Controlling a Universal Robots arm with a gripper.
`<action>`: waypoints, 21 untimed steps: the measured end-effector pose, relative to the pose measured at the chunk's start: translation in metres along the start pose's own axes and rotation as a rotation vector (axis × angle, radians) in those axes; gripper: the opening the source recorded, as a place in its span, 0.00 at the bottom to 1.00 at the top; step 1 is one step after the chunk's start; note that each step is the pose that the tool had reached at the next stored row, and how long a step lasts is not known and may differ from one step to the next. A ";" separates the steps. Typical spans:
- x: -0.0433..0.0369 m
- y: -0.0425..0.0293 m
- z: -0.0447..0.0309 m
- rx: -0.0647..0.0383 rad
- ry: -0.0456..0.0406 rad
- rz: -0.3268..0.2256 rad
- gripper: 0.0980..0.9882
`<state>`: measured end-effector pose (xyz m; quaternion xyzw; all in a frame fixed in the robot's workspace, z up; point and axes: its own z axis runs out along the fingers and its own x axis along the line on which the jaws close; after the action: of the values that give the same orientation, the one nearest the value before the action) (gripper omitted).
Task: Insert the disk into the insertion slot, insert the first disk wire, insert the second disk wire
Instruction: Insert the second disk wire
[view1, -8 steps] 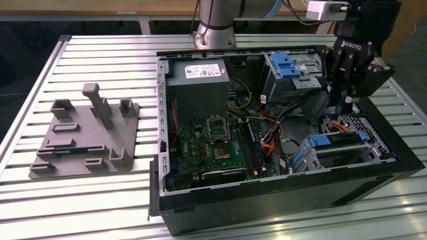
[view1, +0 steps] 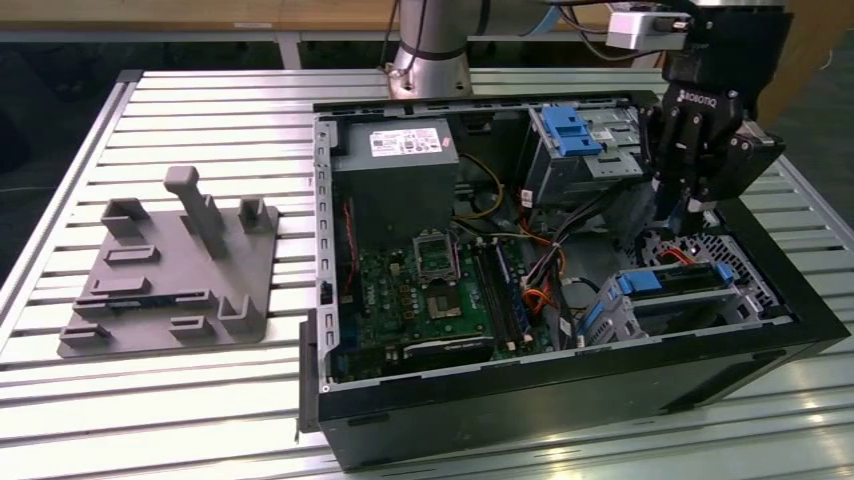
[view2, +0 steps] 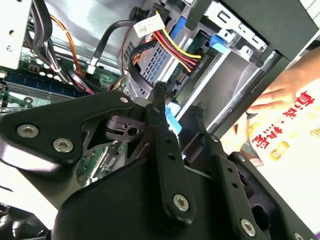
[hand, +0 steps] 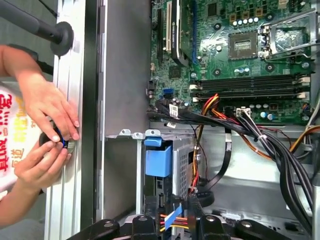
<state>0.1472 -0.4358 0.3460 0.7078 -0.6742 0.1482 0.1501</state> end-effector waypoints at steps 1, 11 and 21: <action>-0.0008 0.0005 0.0001 0.000 0.0042 -0.001 0.31; -0.0087 0.0011 0.0022 0.008 0.0195 -0.010 0.31; -0.0101 0.0010 0.0050 0.013 0.0237 -0.019 0.31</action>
<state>0.1457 -0.4287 0.3373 0.7132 -0.6647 0.1594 0.1550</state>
